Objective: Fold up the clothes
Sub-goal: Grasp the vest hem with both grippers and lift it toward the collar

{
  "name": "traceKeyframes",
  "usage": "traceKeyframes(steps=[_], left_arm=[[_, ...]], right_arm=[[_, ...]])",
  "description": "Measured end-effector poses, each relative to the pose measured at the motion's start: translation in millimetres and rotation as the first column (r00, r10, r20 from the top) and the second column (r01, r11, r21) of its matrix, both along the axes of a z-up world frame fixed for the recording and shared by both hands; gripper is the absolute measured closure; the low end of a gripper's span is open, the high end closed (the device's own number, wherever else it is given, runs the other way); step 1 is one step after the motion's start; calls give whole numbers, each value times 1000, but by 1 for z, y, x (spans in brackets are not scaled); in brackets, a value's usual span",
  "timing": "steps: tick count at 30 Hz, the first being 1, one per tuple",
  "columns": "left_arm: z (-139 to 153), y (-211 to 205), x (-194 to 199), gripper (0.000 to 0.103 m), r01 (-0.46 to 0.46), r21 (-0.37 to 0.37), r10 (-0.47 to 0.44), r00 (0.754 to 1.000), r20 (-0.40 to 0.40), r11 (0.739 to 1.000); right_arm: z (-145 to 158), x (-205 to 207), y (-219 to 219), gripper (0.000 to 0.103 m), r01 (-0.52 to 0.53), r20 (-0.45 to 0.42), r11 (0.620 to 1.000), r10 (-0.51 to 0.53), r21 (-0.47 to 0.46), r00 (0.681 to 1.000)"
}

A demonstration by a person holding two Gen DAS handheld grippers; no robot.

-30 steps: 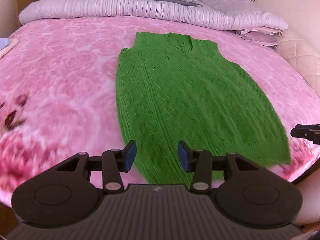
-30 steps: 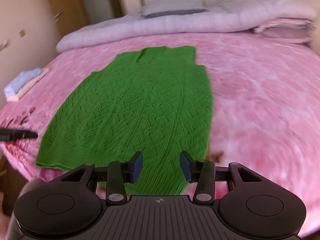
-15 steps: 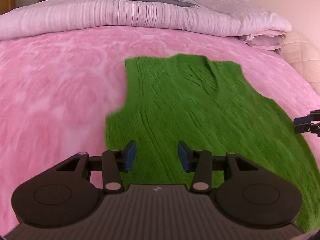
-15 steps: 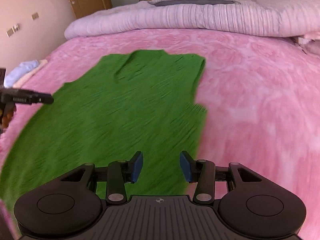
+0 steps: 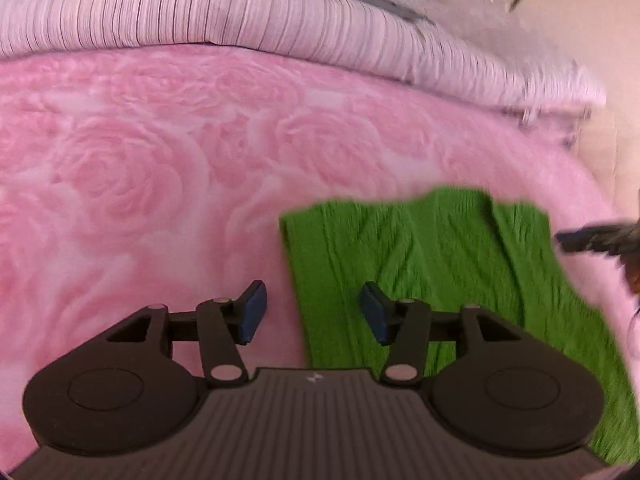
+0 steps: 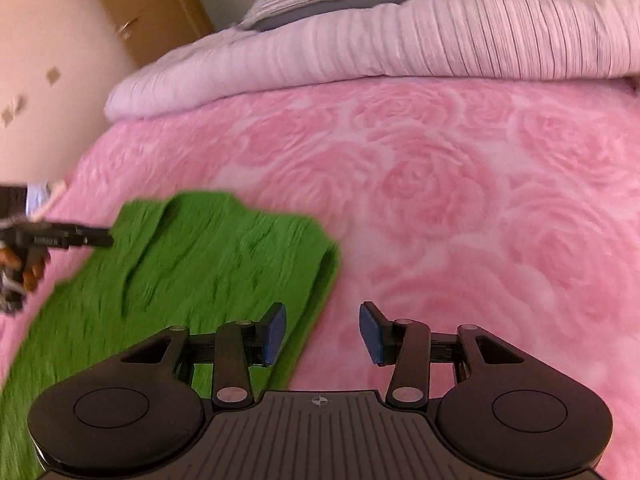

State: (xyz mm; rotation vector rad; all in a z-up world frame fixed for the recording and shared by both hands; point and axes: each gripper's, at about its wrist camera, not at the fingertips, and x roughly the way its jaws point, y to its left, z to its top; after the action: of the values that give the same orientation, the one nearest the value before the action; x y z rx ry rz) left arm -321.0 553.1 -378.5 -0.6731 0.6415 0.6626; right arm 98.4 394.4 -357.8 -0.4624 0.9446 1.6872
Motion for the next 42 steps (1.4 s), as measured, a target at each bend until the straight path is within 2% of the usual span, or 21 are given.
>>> traceKeyframes(steps=[5,6,7,8,9,12,16,21,24,26,28,29,31,33,34,35,37,39,41,42], left_arm=[[-9,31,5,54,-46,-93,60,985,159,995],[-11,33,8,61,-36,-110,55,982,181,993],[-12,32,11,70,-23,-119,45,980,191,993],[-13,31,14,93,7,-137,20,980,196,991],[-14,29,16,93,39,-155,-8,980,201,987],[7,13,5,95,48,-85,-28,975,221,995],[46,-14,-25,95,38,-31,-28,962,271,999],[107,-92,-76,95,68,46,-80,929,360,997],[125,-160,-111,95,81,63,-100,909,405,995],[124,-209,-134,93,95,53,-109,904,414,994],[108,-262,-157,90,82,8,-78,915,396,997],[100,-288,-168,87,74,-16,-62,920,386,997],[74,-330,-185,84,15,-106,21,943,331,994],[45,-370,-202,80,-58,-218,119,954,277,974],[35,-382,-209,80,-96,-271,173,946,273,958],[28,-395,-217,79,-133,-327,233,929,289,936],[24,-409,-223,77,-164,-382,300,895,331,909],[30,-414,-218,71,-184,-379,325,879,349,907],[35,-414,-210,67,-188,-369,327,872,363,910],[35,-413,-207,65,-194,-385,343,863,369,902]], right_arm=[[-11,-3,30,58,38,-67,999,-37,14,997],[-11,-4,33,59,47,-78,999,-45,18,996],[-11,-7,34,75,48,-70,999,-47,20,996],[-11,-10,35,95,48,-58,999,-47,22,997],[-8,-13,32,95,45,-46,998,-43,37,998],[8,-22,17,96,30,-20,995,-29,97,999],[54,-20,-29,96,11,-44,980,-2,198,999],[113,-36,-122,96,-77,-53,944,99,320,994],[129,-57,-191,96,-128,-26,930,146,344,989],[134,-73,-241,96,-156,-4,925,168,345,986],[126,-93,-292,96,-191,52,936,184,297,982],[117,-104,-315,96,-206,71,948,194,242,978],[91,-126,-357,92,-170,121,978,155,123,980],[63,-142,-396,83,-75,122,997,72,18,990],[53,-146,-410,80,-19,97,1000,19,-5,995],[45,-150,-424,77,51,41,999,-50,-18,998],[38,-155,-443,74,170,-87,985,-171,-19,981],[37,-159,-451,72,291,-218,957,-286,-11,933],[37,-162,-453,70,390,-350,920,-373,-23,859],[35,-161,-450,69,419,-418,907,-396,-41,817]])
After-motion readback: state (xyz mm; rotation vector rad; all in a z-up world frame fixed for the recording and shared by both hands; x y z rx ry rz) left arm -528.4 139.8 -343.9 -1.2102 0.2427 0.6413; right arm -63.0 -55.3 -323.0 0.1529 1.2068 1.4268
